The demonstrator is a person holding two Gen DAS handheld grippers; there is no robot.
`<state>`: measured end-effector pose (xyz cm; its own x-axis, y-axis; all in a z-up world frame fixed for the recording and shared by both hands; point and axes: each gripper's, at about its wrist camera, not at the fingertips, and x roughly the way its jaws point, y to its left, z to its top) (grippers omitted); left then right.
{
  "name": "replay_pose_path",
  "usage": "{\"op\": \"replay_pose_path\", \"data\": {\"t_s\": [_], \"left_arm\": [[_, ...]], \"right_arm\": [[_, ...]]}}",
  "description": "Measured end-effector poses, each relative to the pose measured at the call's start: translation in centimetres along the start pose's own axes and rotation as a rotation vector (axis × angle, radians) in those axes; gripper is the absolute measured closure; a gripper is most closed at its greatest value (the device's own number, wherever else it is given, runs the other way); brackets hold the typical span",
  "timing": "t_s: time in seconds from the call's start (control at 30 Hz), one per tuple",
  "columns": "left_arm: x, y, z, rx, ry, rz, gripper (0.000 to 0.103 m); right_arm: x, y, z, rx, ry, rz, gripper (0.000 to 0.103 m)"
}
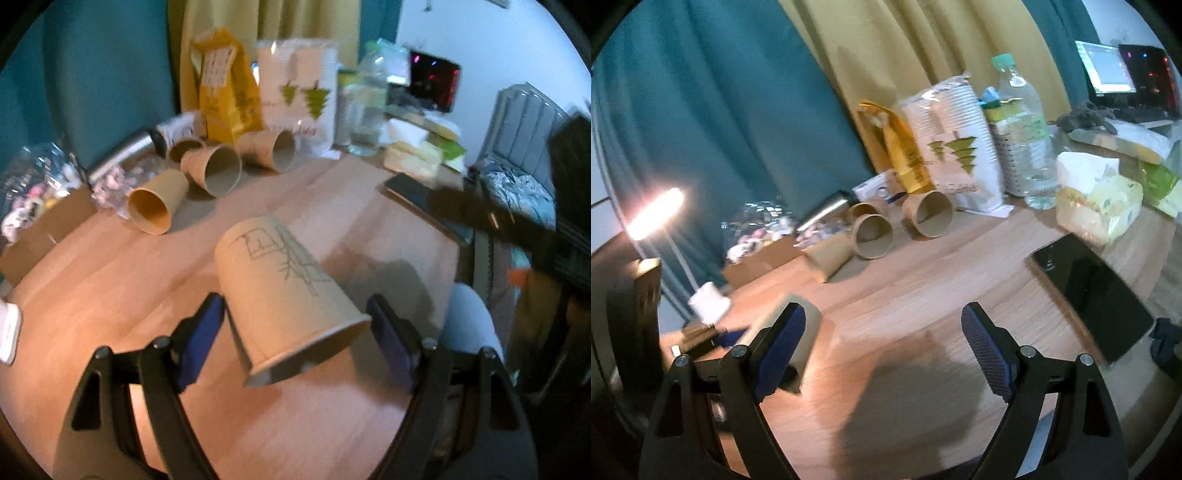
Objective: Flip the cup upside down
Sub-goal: 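Lift the tan cup with the right gripper and rotate it rim-down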
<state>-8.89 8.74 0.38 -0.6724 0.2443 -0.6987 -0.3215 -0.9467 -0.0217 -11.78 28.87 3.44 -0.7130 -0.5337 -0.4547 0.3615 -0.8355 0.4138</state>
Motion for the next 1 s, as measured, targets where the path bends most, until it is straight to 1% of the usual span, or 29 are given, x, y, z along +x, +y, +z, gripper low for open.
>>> {"op": "replay_pose_path", "data": {"t_s": [0.07, 0.13, 0.2, 0.27, 0.3, 0.37, 0.47, 0.57, 0.6, 0.7, 0.93, 0.97, 1.0], "left_arm": [[-1.9, -0.8, -1.8, 0.031, -0.090, 0.017, 0.023], [-3.5, -1.5, -3.3, 0.058, -0.156, 0.038, 0.023], [-4.4, -1.7, -4.2, 0.081, -0.202, 0.049, 0.023], [-5.0, -2.1, -5.1, 0.126, -0.235, 0.050, 0.023], [-5.4, -2.1, -5.3, 0.145, -0.264, 0.053, 0.023], [-6.1, -2.0, -5.8, 0.173, -0.311, 0.057, 0.023], [-6.6, -1.9, -6.6, 0.188, -0.347, 0.045, 0.023], [-7.2, -2.1, -7.1, 0.207, -0.389, 0.020, 0.023], [-7.3, -2.3, -7.3, 0.219, -0.410, 0.023, 0.023], [-7.5, -2.6, -7.5, 0.238, -0.442, 0.023, 0.023], [-7.6, -2.6, -7.5, 0.256, -0.470, 0.017, 0.023], [-7.7, -2.9, -7.7, 0.260, -0.470, 0.014, 0.023], [-7.7, -3.0, -7.7, 0.264, -0.472, 0.015, 0.023]], "right_arm": [[-0.6, 1.4, -0.6, 0.003, 0.012, 0.075, 0.014], [-0.6, 2.5, -1.2, 0.004, 0.029, 0.127, 0.014], [-0.3, 3.5, -1.7, 0.011, 0.057, 0.183, 0.014], [0.2, 4.2, -2.1, 0.038, 0.086, 0.248, 0.014], [0.4, 4.5, -2.2, 0.048, 0.095, 0.274, 0.014], [0.7, 5.1, -2.1, 0.066, 0.115, 0.352, 0.014], [1.0, 5.6, -2.1, 0.082, 0.123, 0.388, 0.014], [1.7, 5.0, -2.0, 0.147, 0.148, 0.455, 0.014], [2.0, 4.9, -2.0, 0.160, 0.153, 0.463, 0.014], [2.5, 4.5, -2.1, 0.195, 0.179, 0.491, 0.014], [3.3, 4.4, -2.4, 0.243, 0.232, 0.580, 0.015], [3.5, 4.3, -2.5, 0.260, 0.242, 0.589, 0.019], [3.6, 4.2, -2.5, 0.270, 0.240, 0.592, 0.021]]}}
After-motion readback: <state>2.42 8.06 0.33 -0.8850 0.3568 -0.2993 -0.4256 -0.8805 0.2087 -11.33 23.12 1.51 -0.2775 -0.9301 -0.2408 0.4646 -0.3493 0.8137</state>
